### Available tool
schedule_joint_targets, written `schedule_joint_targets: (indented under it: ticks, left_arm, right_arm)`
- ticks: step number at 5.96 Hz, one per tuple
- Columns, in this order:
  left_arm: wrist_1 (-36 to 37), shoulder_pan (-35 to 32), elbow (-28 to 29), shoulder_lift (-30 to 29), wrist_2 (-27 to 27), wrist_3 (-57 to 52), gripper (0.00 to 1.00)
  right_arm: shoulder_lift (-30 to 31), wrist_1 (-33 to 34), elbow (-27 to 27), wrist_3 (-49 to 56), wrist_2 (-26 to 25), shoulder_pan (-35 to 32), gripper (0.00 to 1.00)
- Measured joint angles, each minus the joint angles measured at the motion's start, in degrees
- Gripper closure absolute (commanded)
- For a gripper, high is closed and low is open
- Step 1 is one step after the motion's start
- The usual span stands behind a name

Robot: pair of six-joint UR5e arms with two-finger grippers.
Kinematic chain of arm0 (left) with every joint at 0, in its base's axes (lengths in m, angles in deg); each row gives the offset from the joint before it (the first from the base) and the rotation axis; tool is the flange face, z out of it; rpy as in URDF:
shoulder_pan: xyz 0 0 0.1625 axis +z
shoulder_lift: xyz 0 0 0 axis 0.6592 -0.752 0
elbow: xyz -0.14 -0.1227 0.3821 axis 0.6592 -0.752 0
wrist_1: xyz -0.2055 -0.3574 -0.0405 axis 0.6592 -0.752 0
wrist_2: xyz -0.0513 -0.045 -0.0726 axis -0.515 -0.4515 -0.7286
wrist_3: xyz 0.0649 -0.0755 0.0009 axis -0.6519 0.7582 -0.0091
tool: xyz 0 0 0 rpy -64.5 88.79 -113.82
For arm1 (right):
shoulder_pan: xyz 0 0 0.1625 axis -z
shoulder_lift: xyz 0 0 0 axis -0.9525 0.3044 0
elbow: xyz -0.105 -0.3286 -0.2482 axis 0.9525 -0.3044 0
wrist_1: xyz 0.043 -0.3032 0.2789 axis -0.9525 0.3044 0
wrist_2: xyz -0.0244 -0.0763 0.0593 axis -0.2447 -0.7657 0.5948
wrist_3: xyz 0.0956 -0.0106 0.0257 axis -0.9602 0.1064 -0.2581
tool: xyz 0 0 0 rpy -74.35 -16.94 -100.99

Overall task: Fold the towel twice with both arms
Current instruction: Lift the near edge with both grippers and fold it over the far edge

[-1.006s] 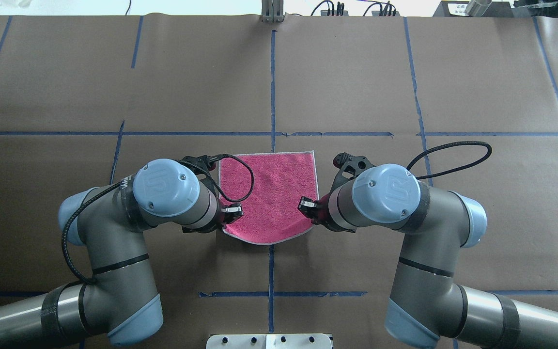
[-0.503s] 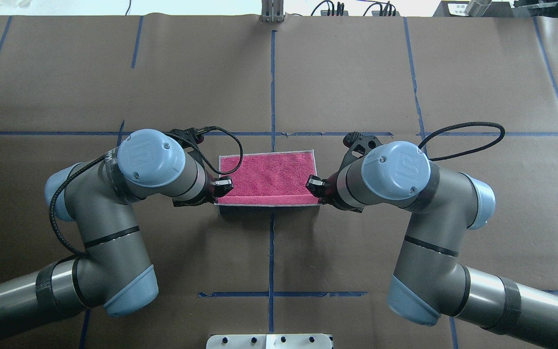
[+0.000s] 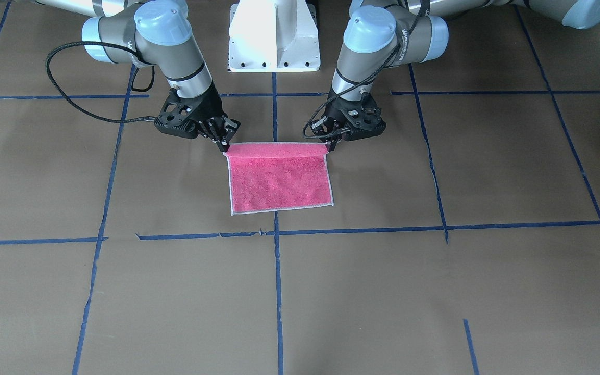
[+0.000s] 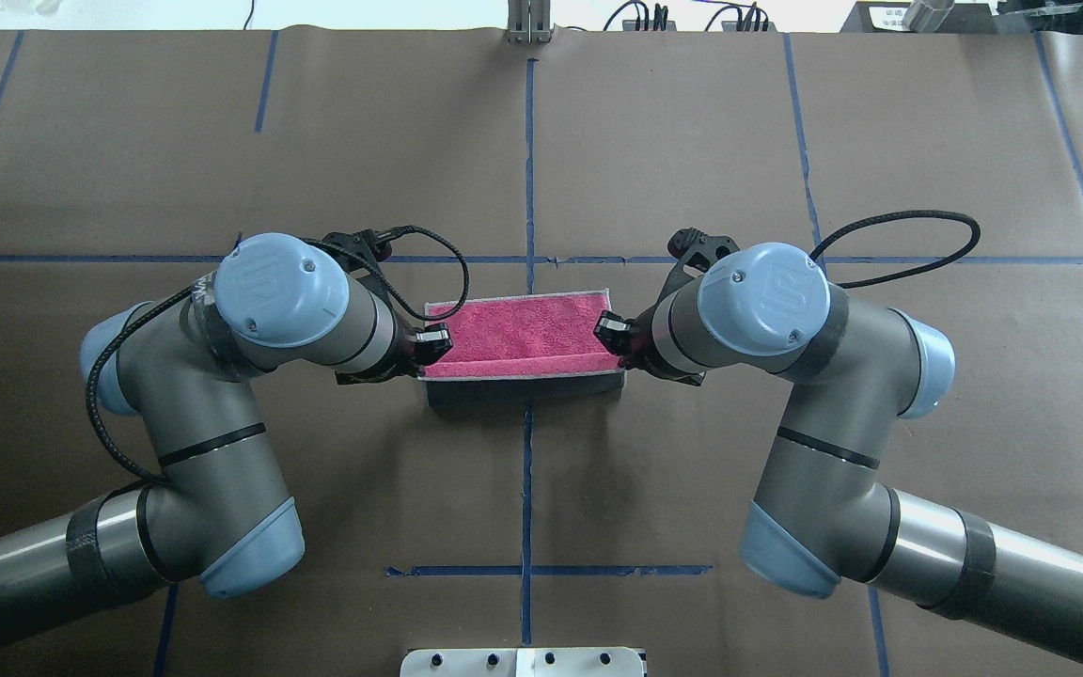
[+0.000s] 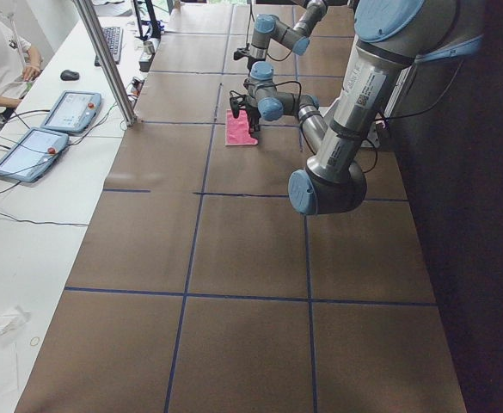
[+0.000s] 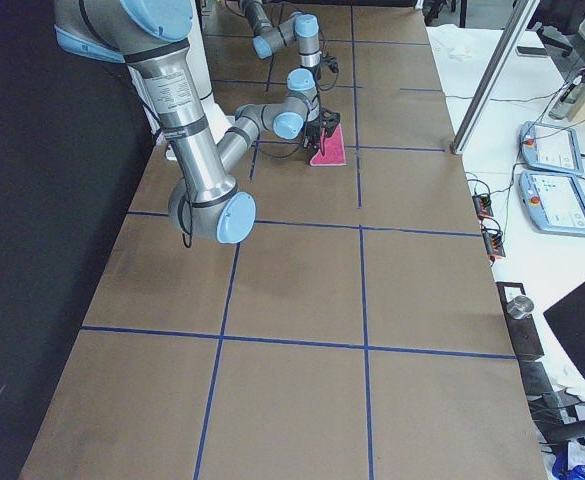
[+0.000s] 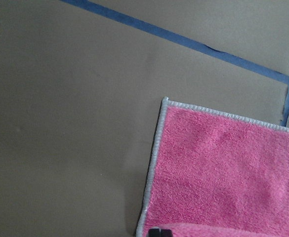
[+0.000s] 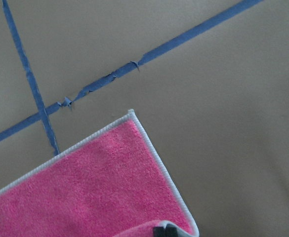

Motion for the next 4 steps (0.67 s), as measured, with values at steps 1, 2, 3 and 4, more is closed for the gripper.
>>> schedule_joint_targets:
  ticks: [1, 2, 3, 4]
  left_arm:
    - [-0.9, -0.6, 2.7, -1.5, 0.1, 0.1, 1.0]
    - [-3.6, -1.7, 6.2, -2.6, 0.1, 0.1, 1.0]
    - [-6.2, -2.7, 9.3, -3.4, 0.1, 0.1, 1.0]
    - [-7.5, -3.5, 11.5, -4.2, 0.0, 0.1, 1.0]
  right_arm:
    - [-2.8, 0.0, -3.5, 0.0, 0.1, -1.0, 0.99]
    - [-5.3, 0.0, -6.8, 0.2, 0.2, -1.8, 0.99]
    - [-6.7, -0.8, -9.4, 0.4, 0.5, -2.7, 0.99]
    - [-7.4, -2.6, -11.6, 0.7, 1.2, -3.8, 1.0]
